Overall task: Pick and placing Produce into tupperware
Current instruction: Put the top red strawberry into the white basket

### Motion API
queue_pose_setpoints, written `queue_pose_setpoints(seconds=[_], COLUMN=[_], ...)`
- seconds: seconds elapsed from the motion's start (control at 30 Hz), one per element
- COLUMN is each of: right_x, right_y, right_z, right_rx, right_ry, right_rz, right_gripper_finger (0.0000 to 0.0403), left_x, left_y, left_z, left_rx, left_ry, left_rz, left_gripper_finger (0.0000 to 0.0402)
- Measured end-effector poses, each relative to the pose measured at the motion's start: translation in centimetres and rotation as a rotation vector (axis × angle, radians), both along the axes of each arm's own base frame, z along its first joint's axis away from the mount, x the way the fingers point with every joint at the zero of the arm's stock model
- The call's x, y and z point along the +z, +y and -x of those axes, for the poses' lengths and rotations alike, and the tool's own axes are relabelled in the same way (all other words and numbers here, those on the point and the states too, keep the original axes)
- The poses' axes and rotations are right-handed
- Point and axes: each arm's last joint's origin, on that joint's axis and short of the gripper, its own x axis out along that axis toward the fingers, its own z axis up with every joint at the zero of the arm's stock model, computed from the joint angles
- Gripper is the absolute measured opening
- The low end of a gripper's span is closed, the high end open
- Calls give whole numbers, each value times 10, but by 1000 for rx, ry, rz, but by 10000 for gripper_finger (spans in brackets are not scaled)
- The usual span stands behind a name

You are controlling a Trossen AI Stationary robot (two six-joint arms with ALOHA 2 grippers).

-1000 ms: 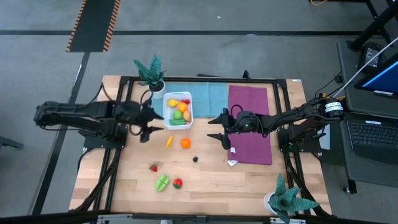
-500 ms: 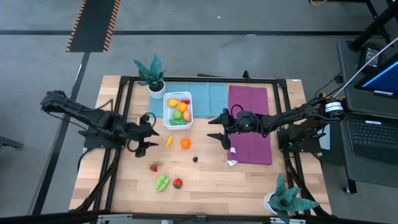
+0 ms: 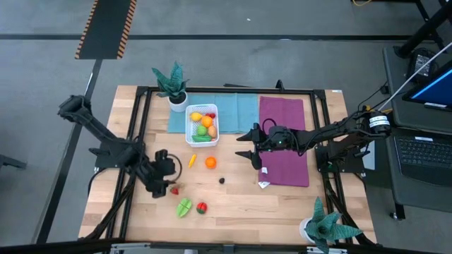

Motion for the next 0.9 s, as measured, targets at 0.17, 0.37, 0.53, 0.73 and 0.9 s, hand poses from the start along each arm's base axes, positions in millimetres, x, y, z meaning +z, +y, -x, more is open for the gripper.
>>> queue_pose_setpoints(seconds=[0.17, 0.37, 0.53, 0.73, 0.9], right_x=[0, 0, 0, 0, 0], right_y=[0, 0, 0, 0, 0], right_z=[0, 0, 0, 0, 0], right_rx=[0, 0, 0, 1, 1], right_ry=[0, 2, 2, 2, 1], right_rz=[-1, 0, 1, 2, 2], right_gripper_finger=[300, 300, 300, 300, 300], left_x=[3, -12, -24, -29, -29], left_y=[-25, -42, -45, -48, -48], left_z=[-10, -17, -21, -24, -25], left_rx=[-22, -35, -34, -35, -35], left_ry=[75, 185, 224, 227, 225], left_rz=[-36, -132, -168, -171, -169], left_gripper_finger=[206, 206, 206, 206, 206])
